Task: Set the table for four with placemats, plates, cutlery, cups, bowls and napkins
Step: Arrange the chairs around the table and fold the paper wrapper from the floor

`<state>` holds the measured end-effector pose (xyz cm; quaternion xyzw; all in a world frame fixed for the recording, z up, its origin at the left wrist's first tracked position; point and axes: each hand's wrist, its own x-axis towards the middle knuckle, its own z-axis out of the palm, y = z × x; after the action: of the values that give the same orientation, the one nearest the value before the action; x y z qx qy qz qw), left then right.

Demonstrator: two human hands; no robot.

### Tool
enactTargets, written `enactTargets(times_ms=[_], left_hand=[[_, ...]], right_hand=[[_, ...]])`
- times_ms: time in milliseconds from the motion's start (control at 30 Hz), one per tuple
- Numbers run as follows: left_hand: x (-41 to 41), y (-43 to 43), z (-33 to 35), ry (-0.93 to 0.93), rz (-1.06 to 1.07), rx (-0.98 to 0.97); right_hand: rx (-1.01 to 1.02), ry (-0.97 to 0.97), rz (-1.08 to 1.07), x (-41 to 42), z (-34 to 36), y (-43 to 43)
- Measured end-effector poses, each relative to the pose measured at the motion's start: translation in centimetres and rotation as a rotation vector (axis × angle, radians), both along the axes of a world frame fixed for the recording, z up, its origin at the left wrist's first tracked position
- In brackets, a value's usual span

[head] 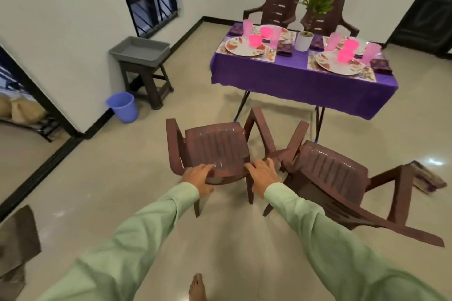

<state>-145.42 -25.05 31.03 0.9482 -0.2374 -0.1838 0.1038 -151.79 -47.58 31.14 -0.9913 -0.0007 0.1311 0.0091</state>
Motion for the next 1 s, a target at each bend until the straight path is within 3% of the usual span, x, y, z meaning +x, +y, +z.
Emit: enactTargets(times_ms=[100,400,767,1000], left_hand=[[1.4,-0.5,-1.4,-0.018,-0.081,0.142],[7.2,-0.6,-4.8,-0.086,-0.216,0.159],[23.8,2.8,-5.2,-0.120,-0.364,0.129],[32.5,1.5,-5.6,-0.106,-0.428,0.102]], right_hand=[[-0.074,0.045,0.074,1.1,-1.6,-1.4],[-0.081,0.146,0.148,8.0,-3.7,-4.2],[0.018,0.034,-0.079,18.4,-6.7,0.1],[0.080,0.035,-0.171,23.7,-6.2,-3.0]])
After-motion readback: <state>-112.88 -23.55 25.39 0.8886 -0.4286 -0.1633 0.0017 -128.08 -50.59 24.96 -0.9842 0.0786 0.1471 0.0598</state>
